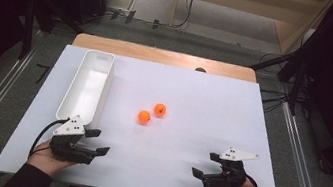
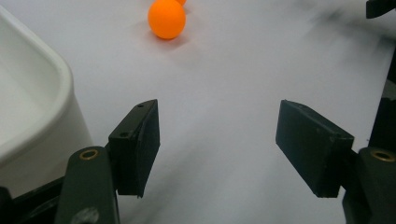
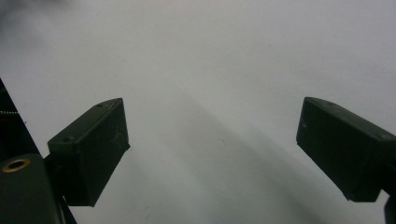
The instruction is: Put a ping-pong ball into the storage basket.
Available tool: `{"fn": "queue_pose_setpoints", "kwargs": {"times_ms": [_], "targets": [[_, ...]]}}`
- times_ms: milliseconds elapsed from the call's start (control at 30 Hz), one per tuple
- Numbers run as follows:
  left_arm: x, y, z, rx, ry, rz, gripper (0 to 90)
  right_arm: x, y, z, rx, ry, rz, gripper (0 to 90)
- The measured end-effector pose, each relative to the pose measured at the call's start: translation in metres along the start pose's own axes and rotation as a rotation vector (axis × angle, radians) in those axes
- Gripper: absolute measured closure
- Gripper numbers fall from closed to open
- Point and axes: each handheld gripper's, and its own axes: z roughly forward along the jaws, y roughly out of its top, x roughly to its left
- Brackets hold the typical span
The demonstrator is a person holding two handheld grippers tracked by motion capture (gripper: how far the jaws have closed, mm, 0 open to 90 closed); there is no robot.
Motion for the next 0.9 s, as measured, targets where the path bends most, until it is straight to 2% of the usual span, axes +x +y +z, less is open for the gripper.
{"fn": "queue_pose_setpoints", "kwargs": {"times_ms": [167,400,600,900], "targets": [[-0.003,0.004,0.004,0.009,-0.027,0.0,30.7,0.0,0.0,0.0,0.002,0.001,-0.005,7.8],[-0.007,0.007,0.008,0.013,-0.016,0.001,30.7,0.0,0.0,0.0,0.003,0.006,-0.005,7.8],[-0.012,0.01,0.012,0.009,-0.044,0.002,28.4,0.0,0.0,0.0,0.006,0.006,-0.009,7.8],[-0.015,0.015,0.018,0.003,-0.039,0.009,28.3,0.0,0.0,0.0,0.013,0.008,-0.007,7.8]]}}
